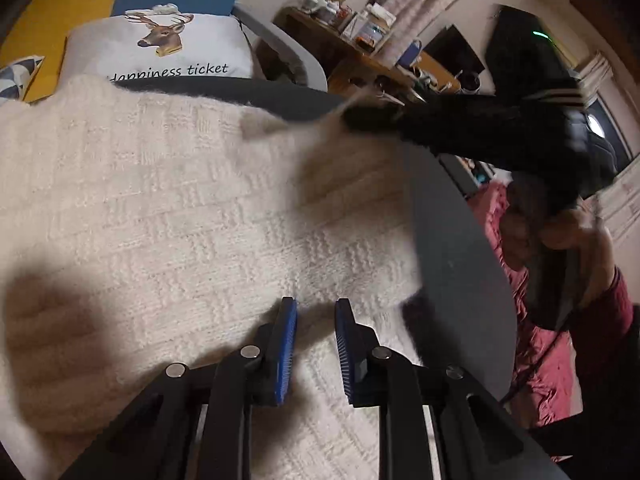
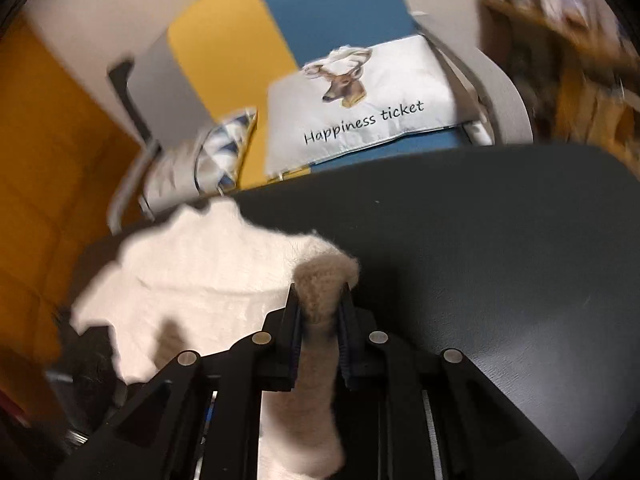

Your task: Fold clothes

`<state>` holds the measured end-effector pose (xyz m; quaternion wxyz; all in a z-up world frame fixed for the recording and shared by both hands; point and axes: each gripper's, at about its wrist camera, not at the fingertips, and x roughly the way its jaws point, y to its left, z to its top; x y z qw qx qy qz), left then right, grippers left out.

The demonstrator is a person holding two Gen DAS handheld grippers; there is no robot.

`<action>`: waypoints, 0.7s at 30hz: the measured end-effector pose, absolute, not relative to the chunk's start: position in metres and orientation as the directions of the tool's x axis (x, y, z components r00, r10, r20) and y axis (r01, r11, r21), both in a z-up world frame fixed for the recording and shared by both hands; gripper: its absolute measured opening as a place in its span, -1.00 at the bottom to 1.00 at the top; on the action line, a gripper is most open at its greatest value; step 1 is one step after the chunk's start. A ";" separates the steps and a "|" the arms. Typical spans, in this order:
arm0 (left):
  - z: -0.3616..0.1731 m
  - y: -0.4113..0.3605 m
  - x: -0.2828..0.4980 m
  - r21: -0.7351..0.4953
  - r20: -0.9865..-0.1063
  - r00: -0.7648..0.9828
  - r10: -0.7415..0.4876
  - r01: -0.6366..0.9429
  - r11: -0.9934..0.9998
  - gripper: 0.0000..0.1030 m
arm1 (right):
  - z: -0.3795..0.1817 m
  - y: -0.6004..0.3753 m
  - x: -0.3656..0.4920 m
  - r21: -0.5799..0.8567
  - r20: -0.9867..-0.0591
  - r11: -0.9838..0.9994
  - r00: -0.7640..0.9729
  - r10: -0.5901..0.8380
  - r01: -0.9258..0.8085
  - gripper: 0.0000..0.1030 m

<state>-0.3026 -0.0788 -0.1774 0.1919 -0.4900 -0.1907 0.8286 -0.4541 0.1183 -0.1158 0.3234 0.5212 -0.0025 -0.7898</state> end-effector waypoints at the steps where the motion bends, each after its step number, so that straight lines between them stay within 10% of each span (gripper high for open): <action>1: -0.175 -0.076 -0.305 -0.486 -0.753 -0.433 0.495 -0.142 -0.862 -0.63 | -0.120 0.113 -0.455 0.296 -0.847 -0.800 -0.244 -0.473 0.522 -0.68; 10: -0.160 -0.087 -0.325 -0.529 -0.747 -0.420 0.516 -0.095 -0.843 -0.62 | -0.149 0.167 -0.460 0.536 -0.775 -0.780 -0.178 -0.606 0.324 -0.28; 21: -0.178 -0.115 -0.340 -0.610 -0.728 -0.427 0.536 0.045 -0.791 -0.61 | -0.158 0.171 -0.307 -0.044 -0.792 -0.803 -0.511 -0.334 0.594 -0.28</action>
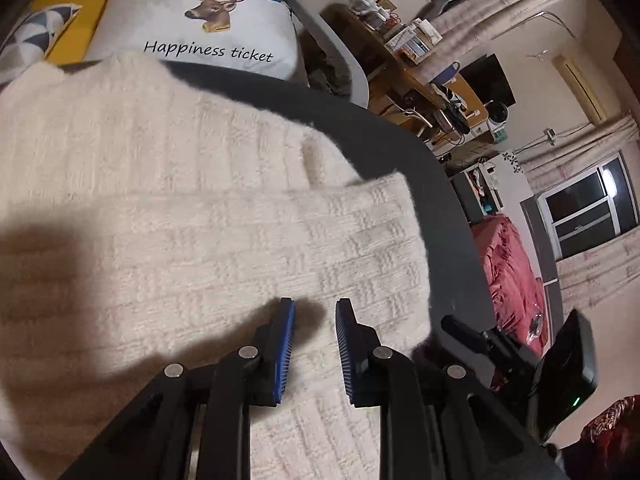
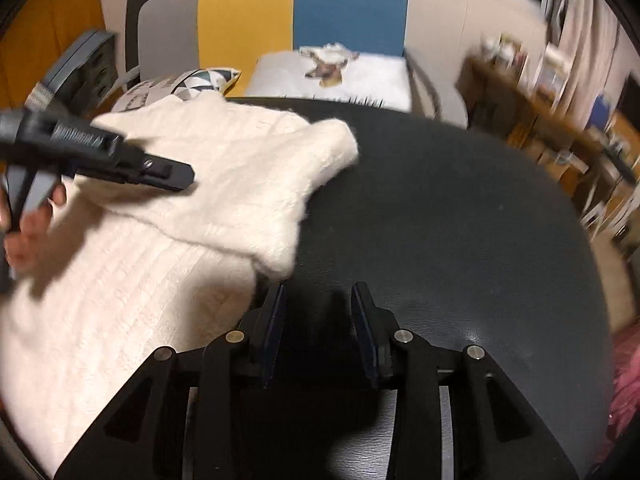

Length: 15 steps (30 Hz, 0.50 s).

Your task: Fold clothes

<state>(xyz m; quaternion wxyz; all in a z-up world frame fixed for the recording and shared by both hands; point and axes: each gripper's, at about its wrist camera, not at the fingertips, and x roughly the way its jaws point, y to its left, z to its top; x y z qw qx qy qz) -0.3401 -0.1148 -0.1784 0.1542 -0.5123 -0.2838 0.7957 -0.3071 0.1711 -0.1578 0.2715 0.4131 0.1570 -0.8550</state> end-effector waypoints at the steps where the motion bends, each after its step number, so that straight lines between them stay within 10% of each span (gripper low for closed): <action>1: -0.179 -0.116 -0.340 -0.613 -0.726 -0.429 0.538 0.049 -0.788 -0.61 | -0.161 0.167 -0.303 -0.066 -0.779 -0.804 -0.534 -0.328 0.590 -0.28; 15: -0.187 -0.128 -0.333 -0.645 -0.701 -0.426 0.572 0.037 -0.764 -0.61 | -0.166 0.143 -0.313 -0.097 -0.737 -0.816 -0.592 -0.326 0.570 -0.28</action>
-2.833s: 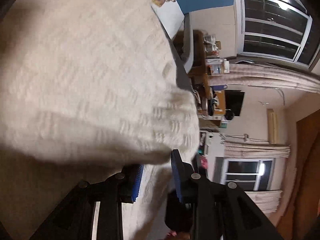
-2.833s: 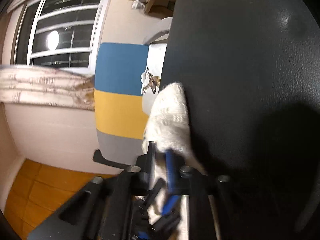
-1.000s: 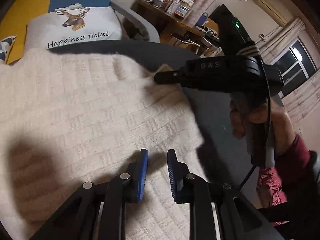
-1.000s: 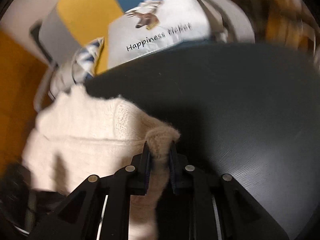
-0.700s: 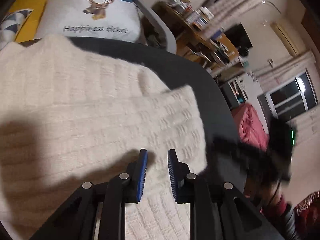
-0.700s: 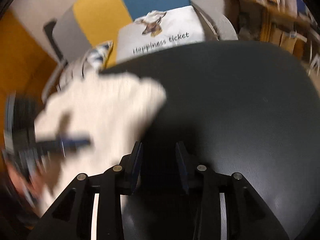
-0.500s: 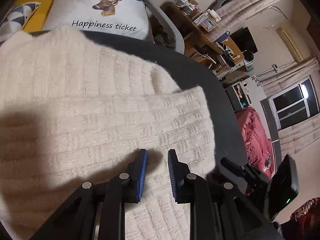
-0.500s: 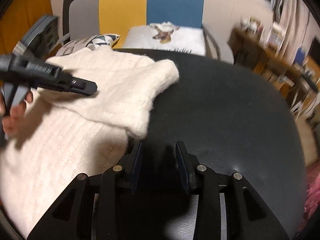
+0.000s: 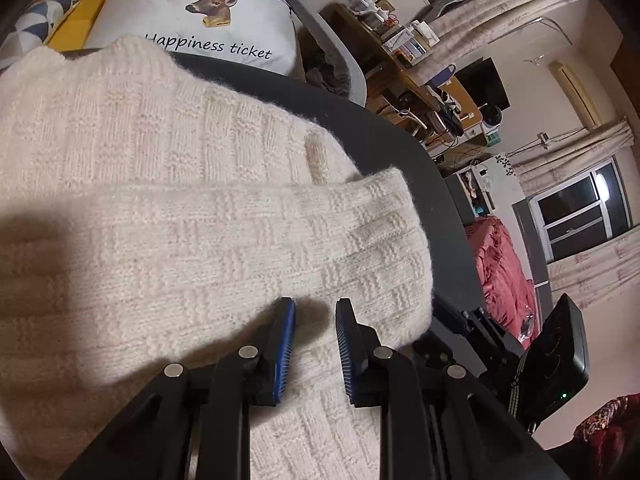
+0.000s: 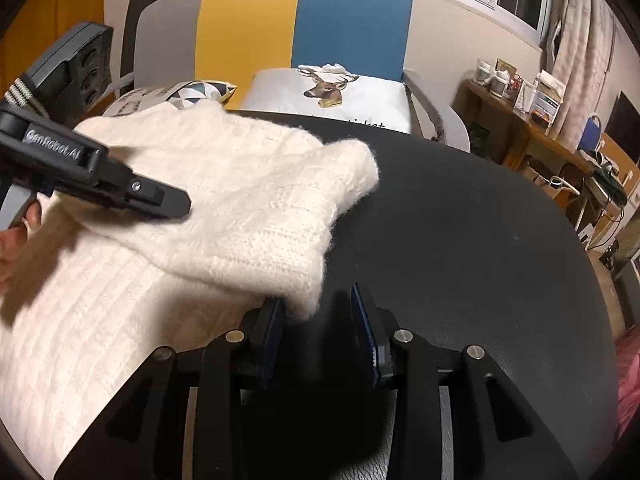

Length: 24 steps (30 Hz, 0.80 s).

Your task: Fold clothes

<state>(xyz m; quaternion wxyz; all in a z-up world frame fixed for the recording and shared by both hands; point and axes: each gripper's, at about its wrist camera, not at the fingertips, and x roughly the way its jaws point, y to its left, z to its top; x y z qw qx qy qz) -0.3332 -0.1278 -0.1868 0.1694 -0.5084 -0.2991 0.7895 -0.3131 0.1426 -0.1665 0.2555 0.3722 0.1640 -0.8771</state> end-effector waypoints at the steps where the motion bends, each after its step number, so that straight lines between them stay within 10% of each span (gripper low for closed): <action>1: -0.187 -0.128 -0.333 -0.647 -0.699 -0.426 0.574 0.036 -0.762 -0.61 | -0.166 0.142 -0.313 -0.117 -0.726 -0.820 -0.611 -0.315 0.561 -0.28; 2: -0.187 -0.128 -0.332 -0.640 -0.702 -0.426 0.570 0.027 -0.768 -0.61 | -0.164 0.139 -0.314 -0.141 -0.715 -0.824 -0.633 -0.298 0.548 -0.35; 3: -0.187 -0.127 -0.332 -0.631 -0.707 -0.427 0.565 0.018 -0.776 -0.61 | -0.161 0.136 -0.312 -0.164 -0.709 -0.828 -0.648 -0.279 0.536 -0.85; 9: -0.176 -0.104 -0.327 -0.474 -0.783 -0.407 0.471 -0.100 -0.875 -0.61 | -0.126 0.117 -0.263 -0.400 -0.566 -0.797 -0.806 -0.172 0.451 -1.00; 16: -0.148 -0.111 -0.350 -0.474 -0.782 -0.390 0.486 -0.134 -0.870 -0.57 | -0.167 0.115 -0.269 -0.399 -0.673 -0.778 -0.731 -0.112 0.486 -1.00; 20: -0.137 -0.119 -0.395 -0.591 -0.729 -0.341 0.594 -0.124 -0.797 -0.43 | -0.145 0.152 -0.257 -0.107 -0.709 -0.863 -0.647 -0.282 0.494 -0.93; 24: -0.142 -0.116 -0.437 -0.628 -0.720 -0.296 0.627 -0.106 -0.771 -0.41 | -0.132 0.196 -0.269 0.457 -0.632 -0.770 -0.446 -0.633 0.445 -0.29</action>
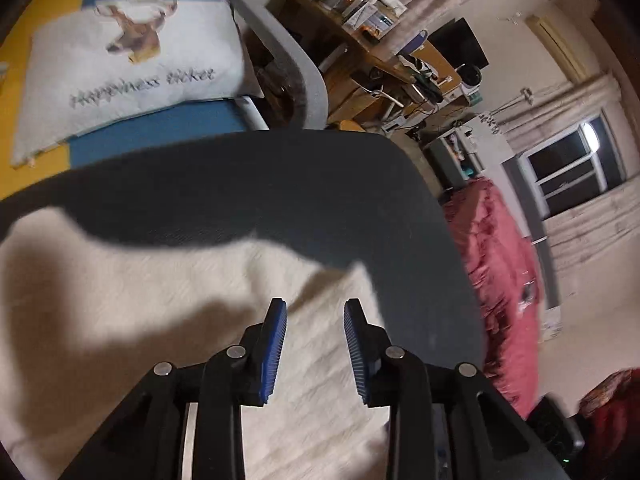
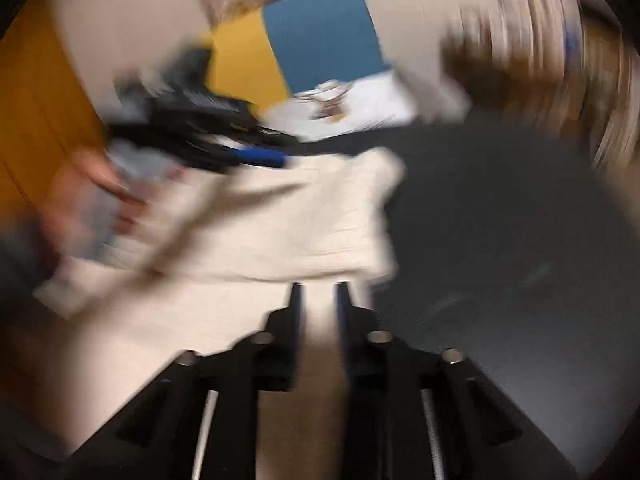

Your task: Fold clothes

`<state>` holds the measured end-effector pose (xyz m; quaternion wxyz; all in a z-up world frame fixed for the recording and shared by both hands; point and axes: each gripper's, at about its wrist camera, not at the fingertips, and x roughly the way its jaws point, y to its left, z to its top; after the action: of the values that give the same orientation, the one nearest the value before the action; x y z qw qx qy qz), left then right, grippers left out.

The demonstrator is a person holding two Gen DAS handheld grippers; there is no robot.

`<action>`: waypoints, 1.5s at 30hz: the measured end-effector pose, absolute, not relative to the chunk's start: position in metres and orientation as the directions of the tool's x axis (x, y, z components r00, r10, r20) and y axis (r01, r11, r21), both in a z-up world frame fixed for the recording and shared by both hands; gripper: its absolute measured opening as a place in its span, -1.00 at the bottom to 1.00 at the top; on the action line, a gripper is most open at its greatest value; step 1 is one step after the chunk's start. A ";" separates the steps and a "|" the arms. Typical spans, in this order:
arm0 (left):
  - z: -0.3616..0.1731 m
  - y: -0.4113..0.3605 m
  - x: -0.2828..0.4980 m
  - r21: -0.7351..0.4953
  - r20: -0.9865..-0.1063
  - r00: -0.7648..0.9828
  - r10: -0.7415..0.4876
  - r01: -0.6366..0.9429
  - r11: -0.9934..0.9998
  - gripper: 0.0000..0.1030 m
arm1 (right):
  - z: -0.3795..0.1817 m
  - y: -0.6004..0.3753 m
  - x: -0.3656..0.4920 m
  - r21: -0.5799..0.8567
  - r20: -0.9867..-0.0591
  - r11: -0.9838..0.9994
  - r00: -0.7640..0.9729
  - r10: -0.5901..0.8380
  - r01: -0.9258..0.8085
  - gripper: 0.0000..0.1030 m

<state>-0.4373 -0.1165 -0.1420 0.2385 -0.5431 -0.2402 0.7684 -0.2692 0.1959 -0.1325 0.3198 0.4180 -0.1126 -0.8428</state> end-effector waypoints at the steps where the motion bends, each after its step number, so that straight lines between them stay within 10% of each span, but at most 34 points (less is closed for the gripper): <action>1: -0.144 -0.114 -0.444 -0.637 -0.716 -0.286 0.637 -0.105 -0.764 -0.40 | -0.131 0.206 -0.273 0.586 -0.576 -0.702 -0.401 -0.713 0.406 0.17; 3: -0.148 -0.108 -0.457 -0.652 -0.710 -0.264 0.653 -0.106 -0.751 -0.37 | -0.142 0.215 -0.283 0.769 -0.465 -0.567 -0.351 -0.813 0.295 0.68; 25: -0.148 -0.052 -0.468 -0.671 -0.693 -0.017 0.720 -0.350 -0.654 -0.53 | -0.200 0.228 -0.300 0.946 -0.292 -0.317 -0.605 -0.741 -0.068 0.67; 26: -0.143 -0.054 -0.466 -0.677 -0.680 -0.030 0.733 -0.357 -0.643 -0.54 | -0.199 0.226 -0.302 0.946 -0.286 -0.319 -0.609 -0.739 -0.057 0.62; 30: -0.129 -0.061 -0.458 -0.668 -0.651 -0.094 0.753 -0.399 -0.628 -0.61 | -0.191 0.216 -0.306 0.917 -0.319 -0.399 -0.584 -0.747 0.008 -0.64; 38: -0.100 -0.040 -0.424 -0.499 -0.650 -0.196 0.734 -0.619 -0.607 -0.73 | -0.130 0.182 -0.272 0.504 -0.495 -0.823 -0.693 -0.525 0.264 -0.81; 40: -0.111 -0.023 -0.428 -0.315 -0.770 -0.300 0.563 -0.589 -0.744 -0.70 | -0.122 0.162 -0.261 0.349 -0.527 -0.879 -0.707 -0.472 0.326 -0.81; 45: -0.137 -0.044 -0.449 -0.428 -0.808 -0.248 0.535 -0.378 -0.821 -0.54 | -0.152 0.155 -0.263 0.329 -0.657 -0.910 -0.630 -0.414 0.254 -0.81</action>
<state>-0.4489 -0.0442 -0.1368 0.2901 -0.5403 -0.0728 0.7865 -0.2630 0.1553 -0.1524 0.1862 0.3876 -0.1027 -0.8970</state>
